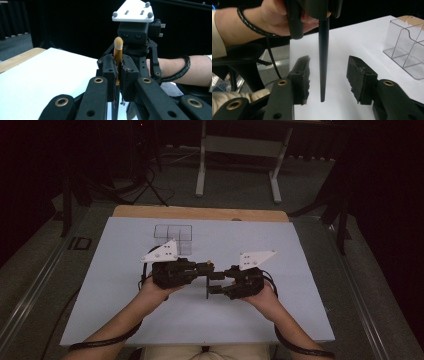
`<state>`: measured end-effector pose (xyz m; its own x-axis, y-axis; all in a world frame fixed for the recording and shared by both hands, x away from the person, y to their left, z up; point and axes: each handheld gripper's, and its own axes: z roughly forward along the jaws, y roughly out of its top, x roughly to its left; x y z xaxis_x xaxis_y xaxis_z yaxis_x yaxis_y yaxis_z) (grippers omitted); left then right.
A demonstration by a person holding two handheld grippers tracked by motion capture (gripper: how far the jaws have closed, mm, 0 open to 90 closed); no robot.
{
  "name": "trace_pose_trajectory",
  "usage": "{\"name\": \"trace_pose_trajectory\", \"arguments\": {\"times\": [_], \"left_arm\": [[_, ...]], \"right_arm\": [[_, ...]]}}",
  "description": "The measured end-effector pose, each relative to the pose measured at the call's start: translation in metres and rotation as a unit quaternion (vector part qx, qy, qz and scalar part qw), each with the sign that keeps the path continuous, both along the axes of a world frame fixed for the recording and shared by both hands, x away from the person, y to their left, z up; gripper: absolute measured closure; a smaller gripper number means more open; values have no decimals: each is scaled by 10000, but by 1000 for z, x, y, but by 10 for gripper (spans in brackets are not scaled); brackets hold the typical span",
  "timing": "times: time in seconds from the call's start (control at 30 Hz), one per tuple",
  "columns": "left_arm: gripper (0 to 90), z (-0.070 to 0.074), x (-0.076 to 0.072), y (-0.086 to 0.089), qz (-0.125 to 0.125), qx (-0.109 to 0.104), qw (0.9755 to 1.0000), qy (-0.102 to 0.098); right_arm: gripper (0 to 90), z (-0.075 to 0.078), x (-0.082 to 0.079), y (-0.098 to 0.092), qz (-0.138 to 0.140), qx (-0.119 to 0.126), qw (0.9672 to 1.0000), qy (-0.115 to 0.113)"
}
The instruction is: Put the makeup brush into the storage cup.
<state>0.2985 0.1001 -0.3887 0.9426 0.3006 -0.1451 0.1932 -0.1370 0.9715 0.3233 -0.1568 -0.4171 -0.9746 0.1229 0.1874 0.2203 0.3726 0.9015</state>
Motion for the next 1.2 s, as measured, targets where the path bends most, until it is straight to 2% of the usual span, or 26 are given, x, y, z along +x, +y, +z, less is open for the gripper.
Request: {"name": "trace_pose_trajectory", "arguments": {"times": [0.2,0.33,0.47,0.53,0.63,0.7,0.73,1.0,1.07,1.2], "left_arm": [[853,4,3,8,146,-6,9999,-47],[854,9,5,14,256,-14,9996,-107],[854,13,6,19,376,-13,9992,-160],[854,15,8,22,467,24,9987,-199],[854,18,11,28,603,13,9979,-215],[854,21,13,33,681,-4,9974,-222],[854,22,15,35,745,30,9969,-250],[854,35,20,55,1055,68,9938,-359],[853,38,23,60,1123,65,9930,-372],[853,42,27,69,1295,90,9905,-445]], "right_arm": [[411,6,2,-8,-203,133,9996,-111],[330,9,0,-14,-355,139,9989,-283],[255,10,-2,-22,-462,237,9983,-263],[181,10,-3,-27,-625,260,9974,-265],[147,10,-6,-35,-825,355,9954,-339],[143,11,-7,-41,-911,470,9941,-350],[142,12,-8,-44,-1034,476,9925,-439],[139,14,-17,-64,-1271,687,9876,-619],[140,14,-20,-68,-1367,733,9855,-687],[142,14,-23,-76,-1427,852,9834,-724]]}}
